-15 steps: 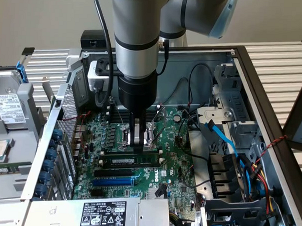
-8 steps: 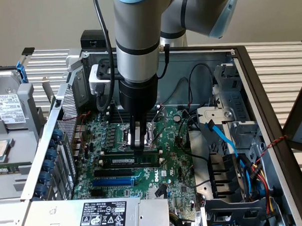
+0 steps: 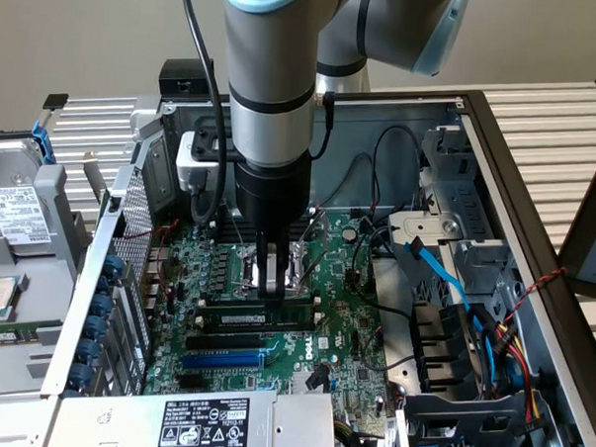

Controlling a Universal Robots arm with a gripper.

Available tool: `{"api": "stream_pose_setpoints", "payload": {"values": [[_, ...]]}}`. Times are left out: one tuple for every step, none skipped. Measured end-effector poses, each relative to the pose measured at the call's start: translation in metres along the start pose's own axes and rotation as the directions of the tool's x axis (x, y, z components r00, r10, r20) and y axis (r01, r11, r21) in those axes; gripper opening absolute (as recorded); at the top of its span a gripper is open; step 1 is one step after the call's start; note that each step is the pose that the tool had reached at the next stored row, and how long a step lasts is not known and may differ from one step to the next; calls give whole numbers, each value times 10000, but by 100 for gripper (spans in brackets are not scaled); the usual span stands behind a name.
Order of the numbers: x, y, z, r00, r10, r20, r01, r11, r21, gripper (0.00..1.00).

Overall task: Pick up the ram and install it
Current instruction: 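Press down the ram until it locks into place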

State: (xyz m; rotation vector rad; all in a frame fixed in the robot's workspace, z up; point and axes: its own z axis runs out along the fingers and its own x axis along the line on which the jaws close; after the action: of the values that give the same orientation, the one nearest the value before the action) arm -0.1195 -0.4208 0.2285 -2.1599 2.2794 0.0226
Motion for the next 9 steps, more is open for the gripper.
{"api": "stream_pose_setpoints", "payload": {"values": [[-1, -1, 9, 10000, 0, 7, 0, 10000, 5, 10], [0, -1, 13, 10000, 0, 2, 0, 10000, 2, 10], [0, 0, 17, 10000, 0, -2, 0, 10000, 0, 10], [1, 0, 17, 10000, 0, -2, 0, 10000, -6, 10], [3, -1, 15, 10000, 0, 2, 0, 10000, -14, 10], [5, -2, 7, 10000, 0, 12, 0, 10000, -18, 10], [12, 0, -8, 10000, 3, 18, -3, 10000, -28, 10], [19, 3, -31, 10000, 3, 9, -3, 10000, -34, 10], [25, 7, -57, 10000, 2, 3, -2, 10000, -39, 10]]}}
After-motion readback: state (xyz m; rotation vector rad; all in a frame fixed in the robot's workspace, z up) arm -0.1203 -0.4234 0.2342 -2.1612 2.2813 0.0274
